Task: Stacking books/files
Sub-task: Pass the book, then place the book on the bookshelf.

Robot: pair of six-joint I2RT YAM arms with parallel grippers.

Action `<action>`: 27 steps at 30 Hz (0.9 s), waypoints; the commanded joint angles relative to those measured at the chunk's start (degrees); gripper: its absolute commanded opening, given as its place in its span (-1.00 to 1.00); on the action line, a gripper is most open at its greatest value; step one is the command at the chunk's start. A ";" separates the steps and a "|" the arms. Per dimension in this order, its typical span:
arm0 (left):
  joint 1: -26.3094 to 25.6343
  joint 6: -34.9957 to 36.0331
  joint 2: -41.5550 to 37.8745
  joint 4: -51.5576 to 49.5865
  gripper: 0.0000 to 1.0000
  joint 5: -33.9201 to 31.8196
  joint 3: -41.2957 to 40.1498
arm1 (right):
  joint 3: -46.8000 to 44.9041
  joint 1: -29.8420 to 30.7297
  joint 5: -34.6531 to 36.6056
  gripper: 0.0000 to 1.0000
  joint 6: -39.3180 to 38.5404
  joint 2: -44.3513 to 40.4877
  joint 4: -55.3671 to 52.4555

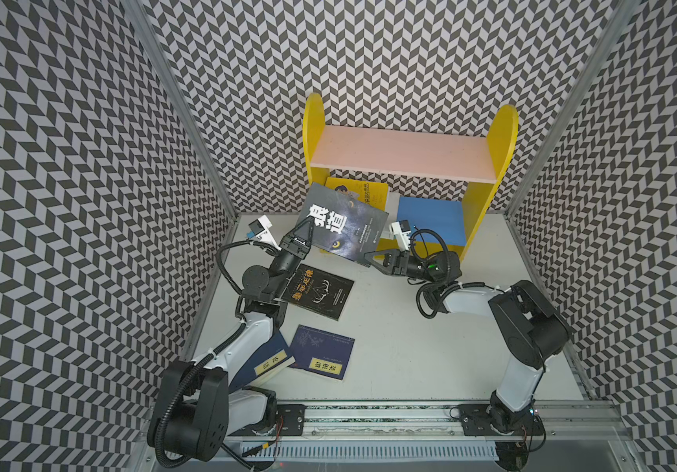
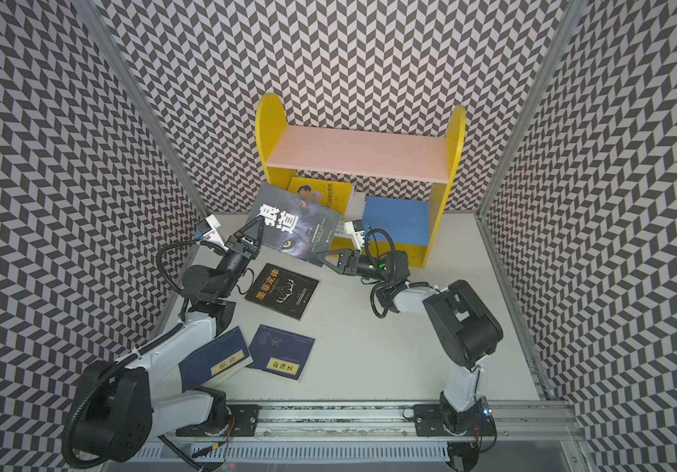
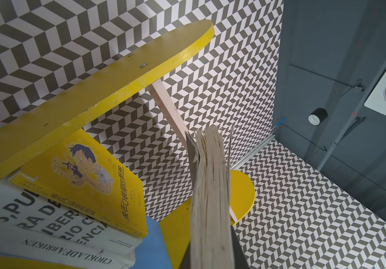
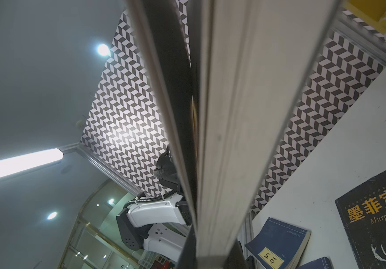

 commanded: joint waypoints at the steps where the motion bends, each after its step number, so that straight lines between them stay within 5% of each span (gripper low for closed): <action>1: -0.17 2.28 -2.57 -1.77 -0.28 0.74 3.47 | 2.05 -2.37 3.55 -0.96 -1.99 -1.42 -2.38; 6: 0.68 8.62 -4.83 -13.22 0.54 -0.23 6.47 | 3.64 -4.52 1.14 -0.98 -4.87 -2.76 -7.65; 13: 3.44 20.08 -6.99 -30.83 0.94 -2.41 12.79 | 8.61 -7.61 -0.67 -0.97 -15.42 -5.26 -25.94; 17: 6.16 24.40 -6.30 -36.76 0.99 -1.59 15.42 | 12.60 -9.13 0.63 -0.98 -21.32 -5.74 -37.17; 27: 8.45 28.20 -3.64 -38.14 0.99 -0.34 16.09 | 19.68 -11.69 0.00 -0.98 -23.72 -4.27 -42.86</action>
